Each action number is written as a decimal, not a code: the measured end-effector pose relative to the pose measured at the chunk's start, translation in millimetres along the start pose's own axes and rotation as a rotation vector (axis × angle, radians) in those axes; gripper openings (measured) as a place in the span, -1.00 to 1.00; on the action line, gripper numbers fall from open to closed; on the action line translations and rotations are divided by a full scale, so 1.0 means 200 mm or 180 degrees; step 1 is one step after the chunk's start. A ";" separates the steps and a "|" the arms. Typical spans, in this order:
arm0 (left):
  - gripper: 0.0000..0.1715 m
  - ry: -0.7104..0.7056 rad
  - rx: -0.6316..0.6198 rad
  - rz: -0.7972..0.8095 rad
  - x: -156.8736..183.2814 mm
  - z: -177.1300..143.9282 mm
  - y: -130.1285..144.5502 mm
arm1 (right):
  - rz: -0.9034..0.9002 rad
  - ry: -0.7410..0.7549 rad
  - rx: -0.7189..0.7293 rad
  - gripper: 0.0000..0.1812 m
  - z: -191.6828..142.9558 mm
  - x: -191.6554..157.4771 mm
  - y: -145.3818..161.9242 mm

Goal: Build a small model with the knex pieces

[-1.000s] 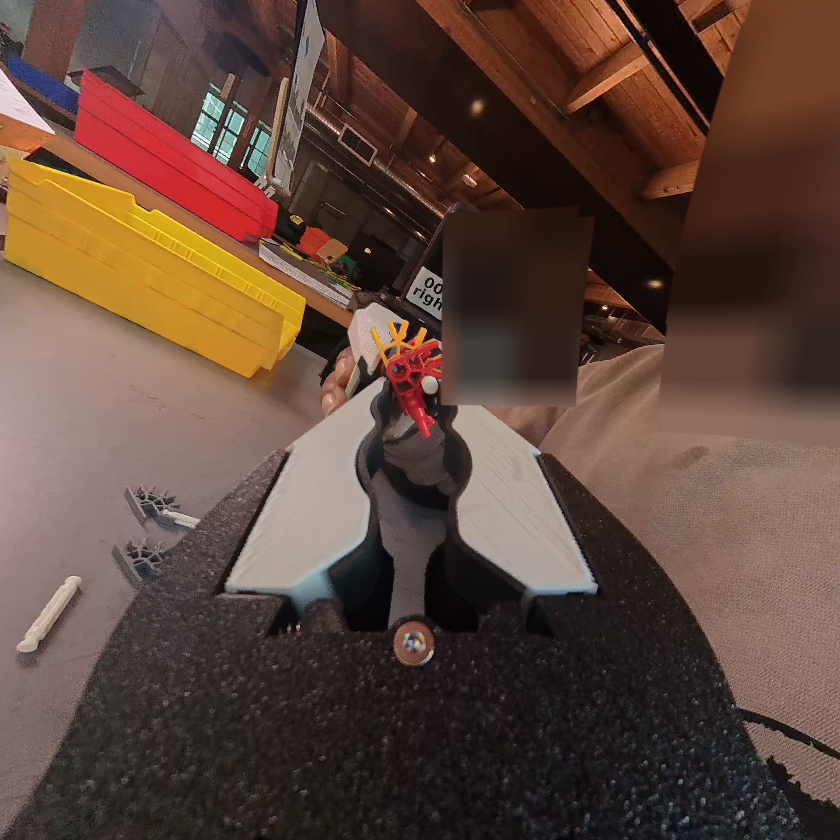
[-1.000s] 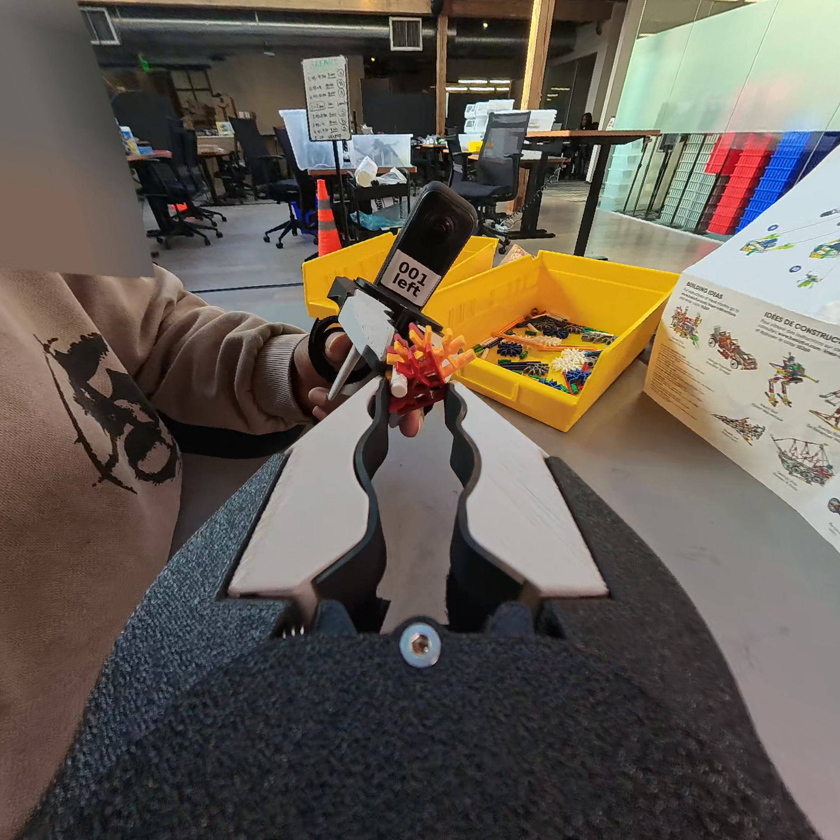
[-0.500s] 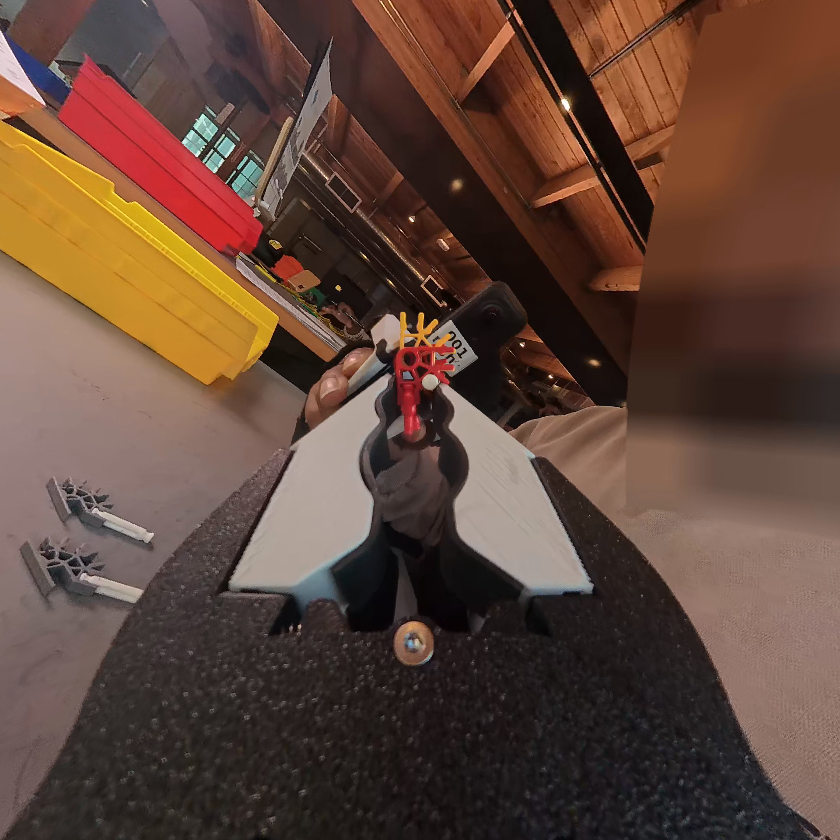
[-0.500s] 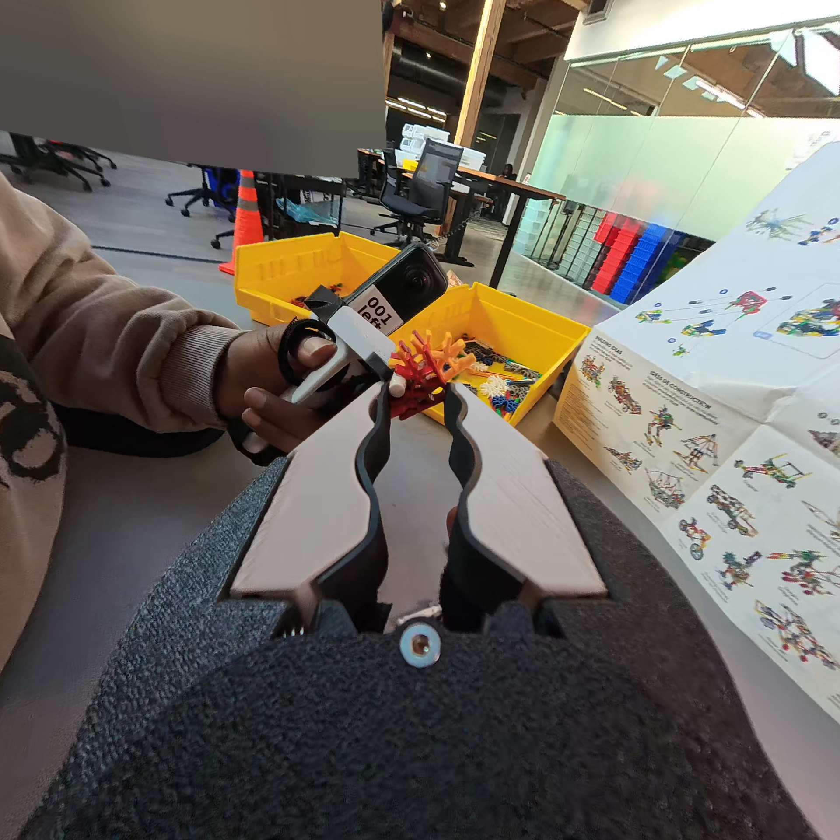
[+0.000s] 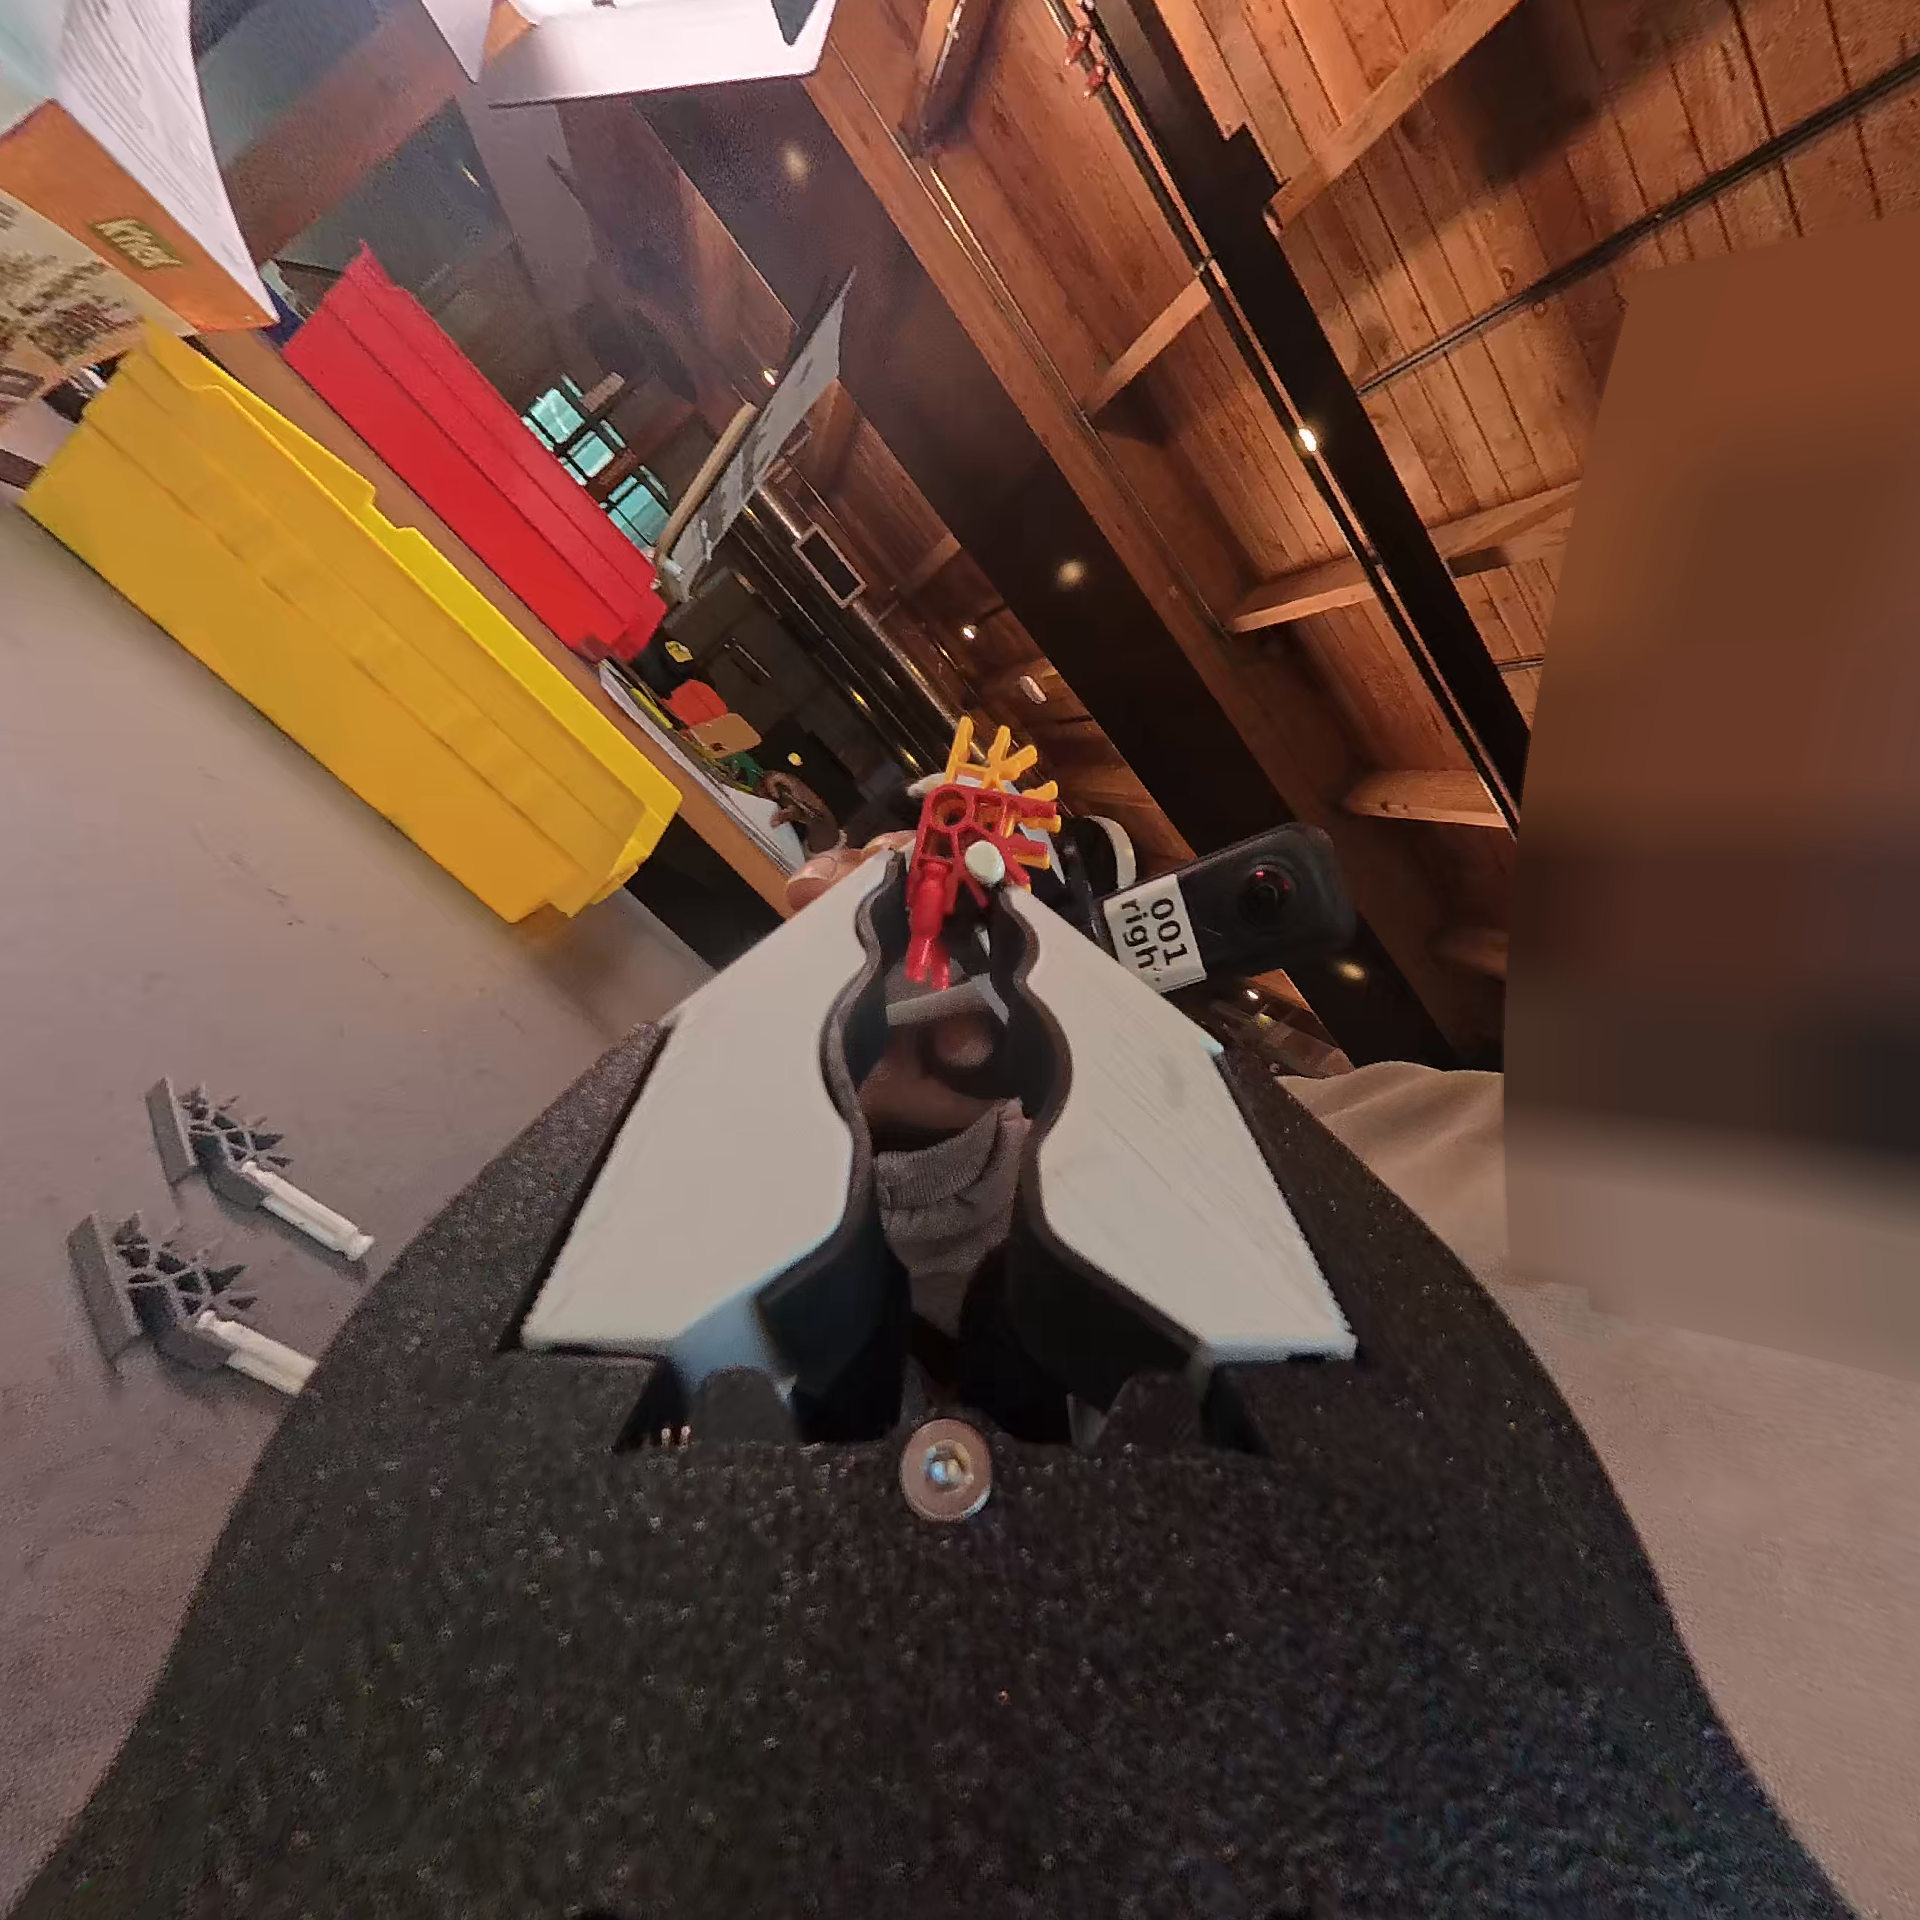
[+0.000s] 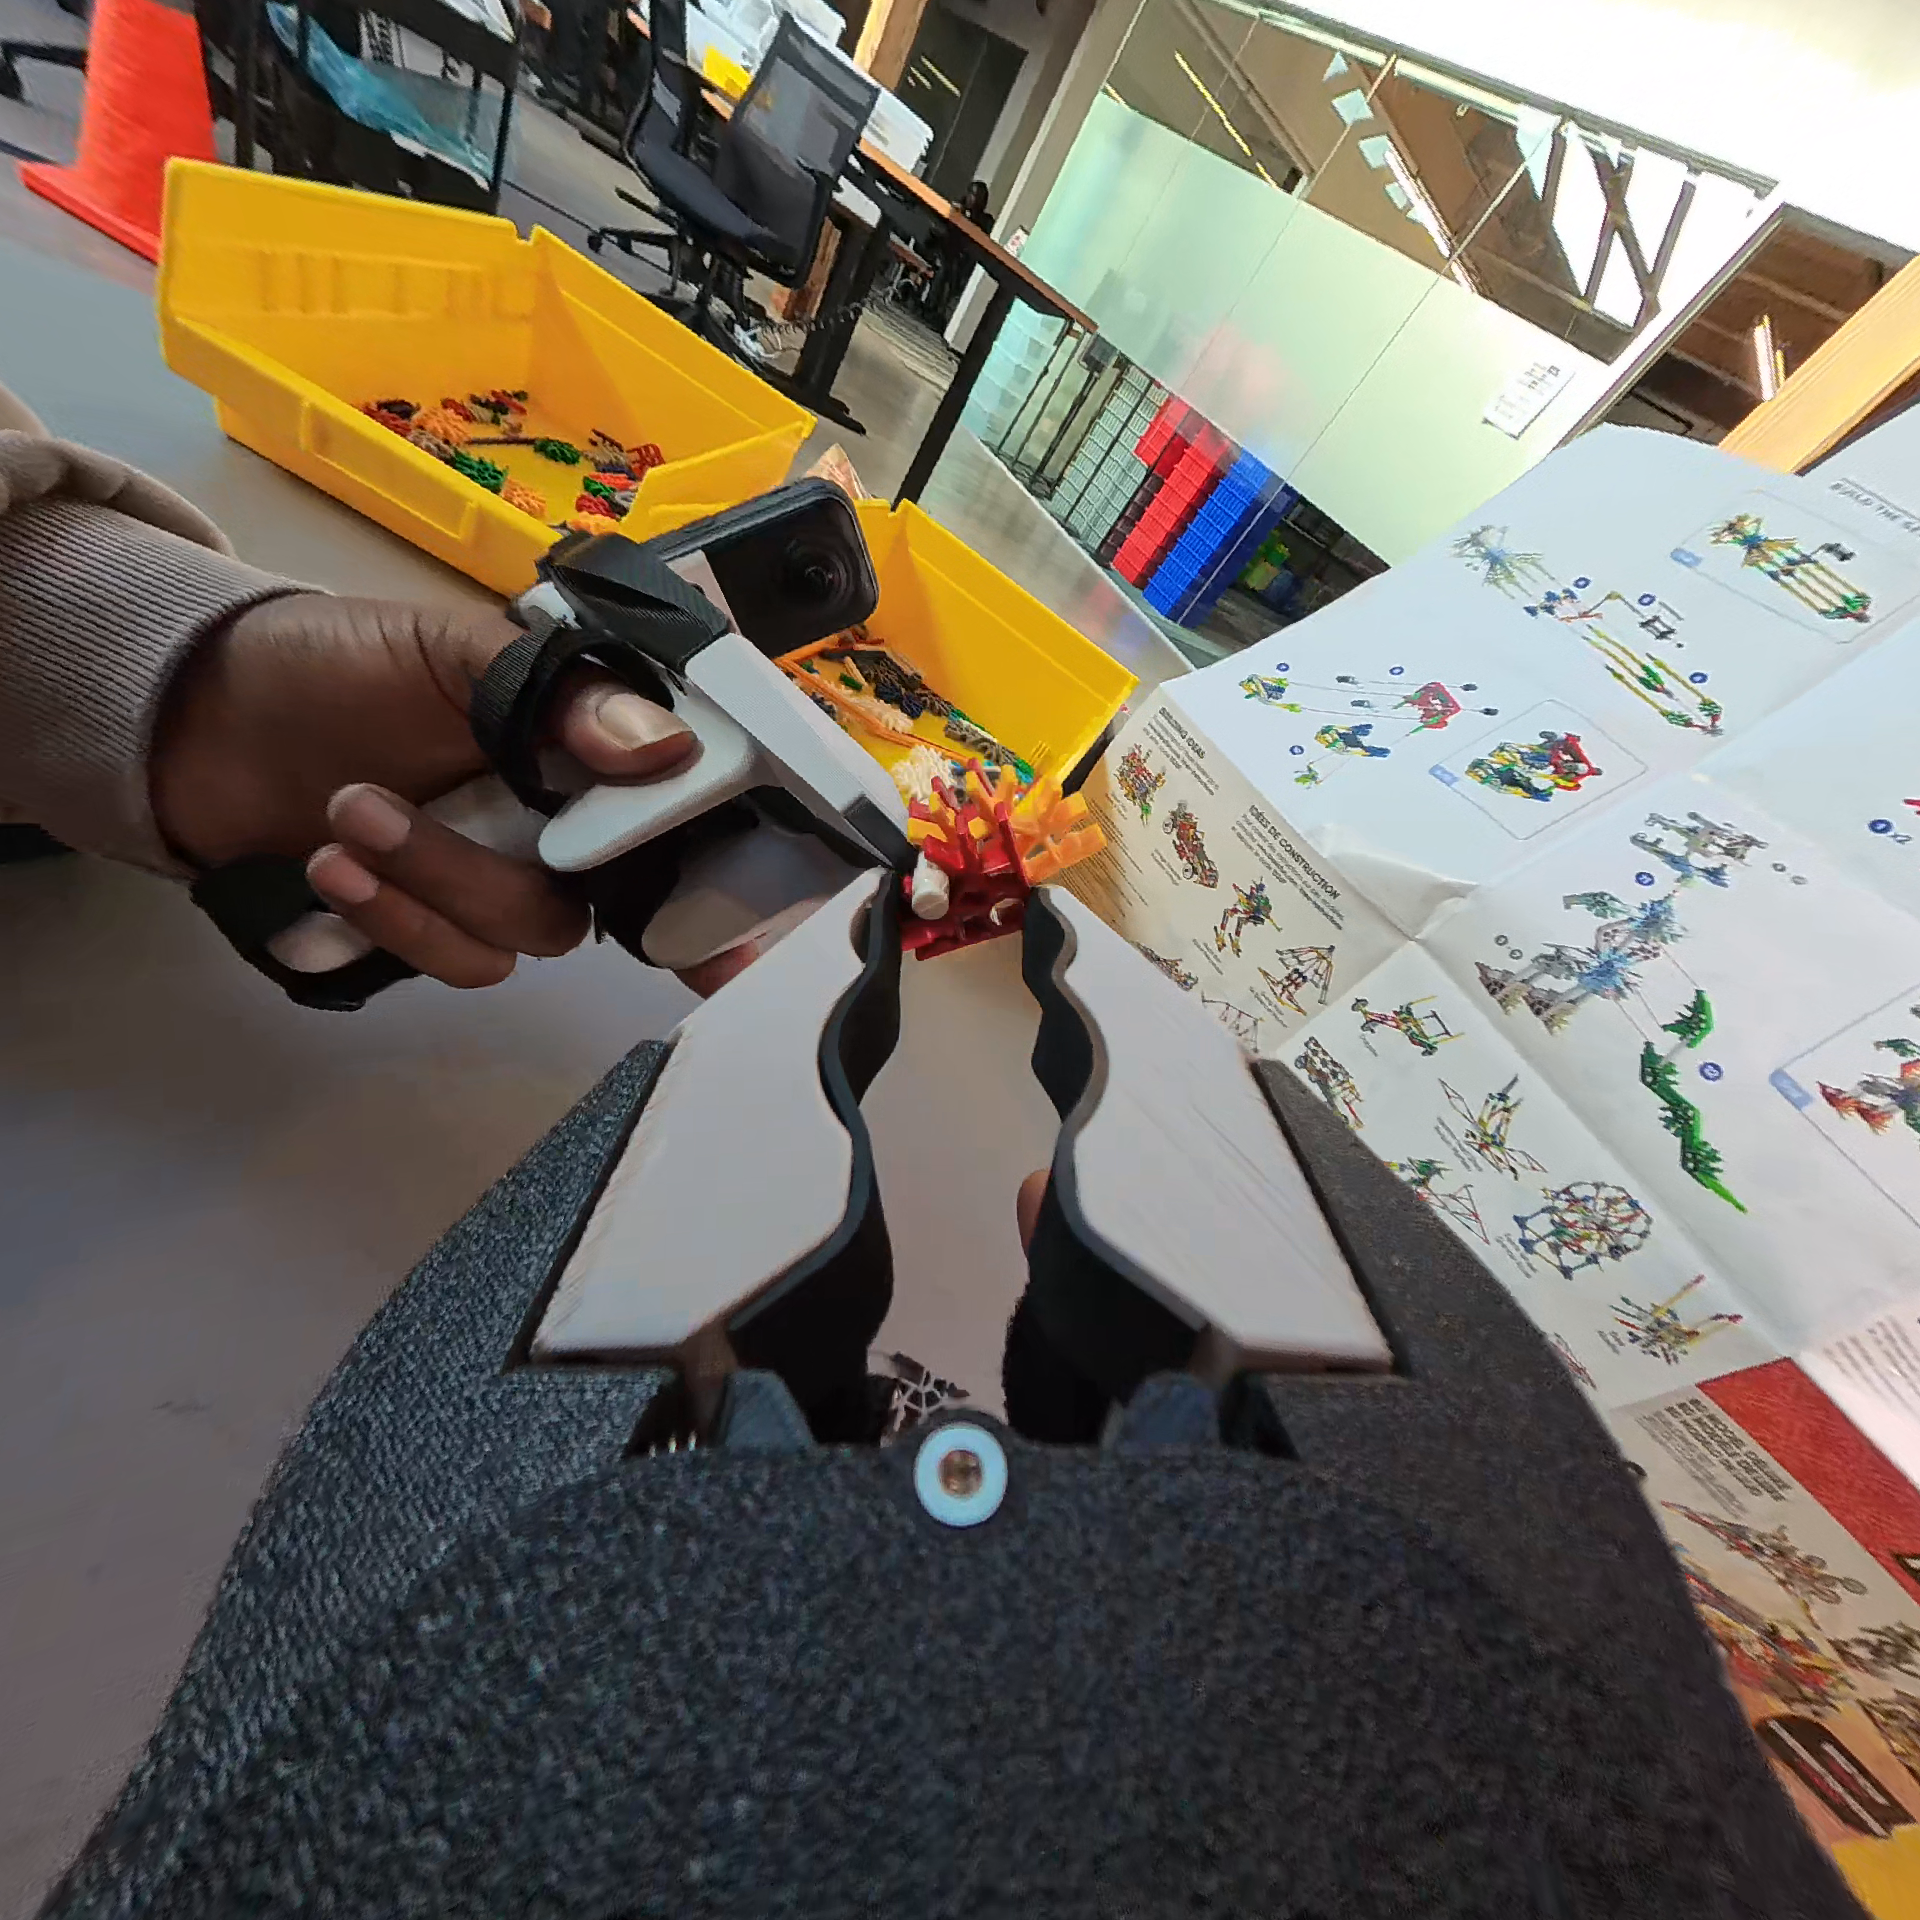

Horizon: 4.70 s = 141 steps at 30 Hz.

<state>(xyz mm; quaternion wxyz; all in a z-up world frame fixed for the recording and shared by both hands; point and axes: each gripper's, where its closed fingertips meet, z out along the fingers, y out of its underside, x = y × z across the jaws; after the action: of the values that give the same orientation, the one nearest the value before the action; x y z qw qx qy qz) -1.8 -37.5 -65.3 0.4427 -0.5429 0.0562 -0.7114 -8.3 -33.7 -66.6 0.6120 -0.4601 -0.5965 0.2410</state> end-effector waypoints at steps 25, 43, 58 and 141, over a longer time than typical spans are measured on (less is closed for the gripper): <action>-0.83 -0.0915 -0.0073 0.1286 -0.14 -0.06 -0.01 | 0.0907 -0.0563 -0.0692 -0.76 0.09 -0.01 0.18; -0.81 -0.1056 0.0041 0.1508 -0.08 -0.05 -0.11 | 0.0966 -0.0235 -0.0301 -0.81 0.14 0.04 0.06; -0.82 -0.1704 -0.0529 0.1664 -0.35 -0.08 -0.05 | 0.0592 -0.0102 -0.0791 -0.83 0.19 0.04 0.31; -0.57 -0.1271 -0.1785 0.1915 -0.36 -0.25 0.19 | 0.0863 -0.1637 -0.0509 -1.00 0.00 -0.20 0.48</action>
<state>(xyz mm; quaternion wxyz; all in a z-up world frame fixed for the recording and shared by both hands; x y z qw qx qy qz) -19.4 -30.4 -158.2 0.4678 -0.7278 0.3154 -0.3899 9.2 -23.0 -169.6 0.3649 -0.5061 -0.6821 0.3814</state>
